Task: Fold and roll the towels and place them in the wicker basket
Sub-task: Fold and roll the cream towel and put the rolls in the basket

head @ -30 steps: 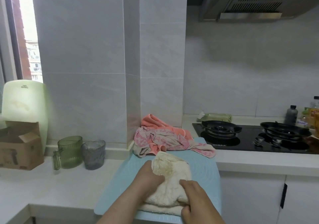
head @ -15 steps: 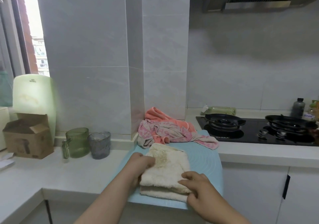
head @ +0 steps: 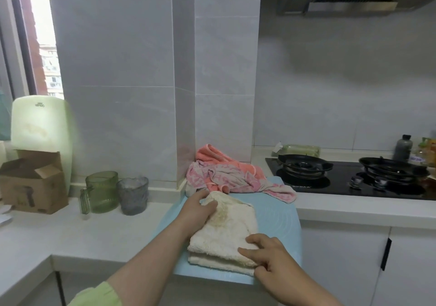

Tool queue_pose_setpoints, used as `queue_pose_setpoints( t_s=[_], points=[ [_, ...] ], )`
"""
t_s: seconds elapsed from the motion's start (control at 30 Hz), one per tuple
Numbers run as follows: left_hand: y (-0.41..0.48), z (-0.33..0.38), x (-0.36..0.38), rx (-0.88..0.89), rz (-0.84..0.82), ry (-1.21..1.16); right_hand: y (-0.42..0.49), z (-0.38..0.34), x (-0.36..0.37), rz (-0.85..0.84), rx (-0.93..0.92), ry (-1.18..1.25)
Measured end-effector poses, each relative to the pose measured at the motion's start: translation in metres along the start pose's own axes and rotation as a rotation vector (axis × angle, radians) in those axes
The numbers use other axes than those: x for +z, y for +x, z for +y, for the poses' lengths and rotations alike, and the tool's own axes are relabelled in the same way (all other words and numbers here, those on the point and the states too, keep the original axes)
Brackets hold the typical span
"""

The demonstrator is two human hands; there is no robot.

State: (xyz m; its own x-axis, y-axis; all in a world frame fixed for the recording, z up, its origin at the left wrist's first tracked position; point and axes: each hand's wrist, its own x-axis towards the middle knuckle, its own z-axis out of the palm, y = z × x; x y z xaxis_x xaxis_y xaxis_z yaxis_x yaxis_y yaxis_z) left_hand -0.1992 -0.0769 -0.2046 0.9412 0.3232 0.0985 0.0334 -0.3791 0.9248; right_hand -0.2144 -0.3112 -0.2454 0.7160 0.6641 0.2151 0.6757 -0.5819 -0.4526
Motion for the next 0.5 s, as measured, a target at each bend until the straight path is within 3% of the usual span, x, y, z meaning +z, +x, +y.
queue_pose_setpoints(
  t_s=[0.2, 0.37, 0.4, 0.5],
  points=[
    [0.02, 0.01, 0.013, -0.159, 0.067, 0.024, 0.001, 0.004, 0.008, 0.068, 0.054, 0.066],
    [0.021, -0.006, 0.015, -0.302, -0.034, -0.46, -0.002, 0.009, 0.016, 0.189, 0.084, 0.115],
    [0.018, -0.008, 0.014, -0.303, -0.02, -0.468, -0.002, 0.009, 0.016, 0.198, 0.095, 0.127],
    [0.012, -0.006, 0.013, -0.198, 0.004, -0.166, 0.001, 0.006, 0.008, 0.238, 0.172, 0.271]
  ],
)
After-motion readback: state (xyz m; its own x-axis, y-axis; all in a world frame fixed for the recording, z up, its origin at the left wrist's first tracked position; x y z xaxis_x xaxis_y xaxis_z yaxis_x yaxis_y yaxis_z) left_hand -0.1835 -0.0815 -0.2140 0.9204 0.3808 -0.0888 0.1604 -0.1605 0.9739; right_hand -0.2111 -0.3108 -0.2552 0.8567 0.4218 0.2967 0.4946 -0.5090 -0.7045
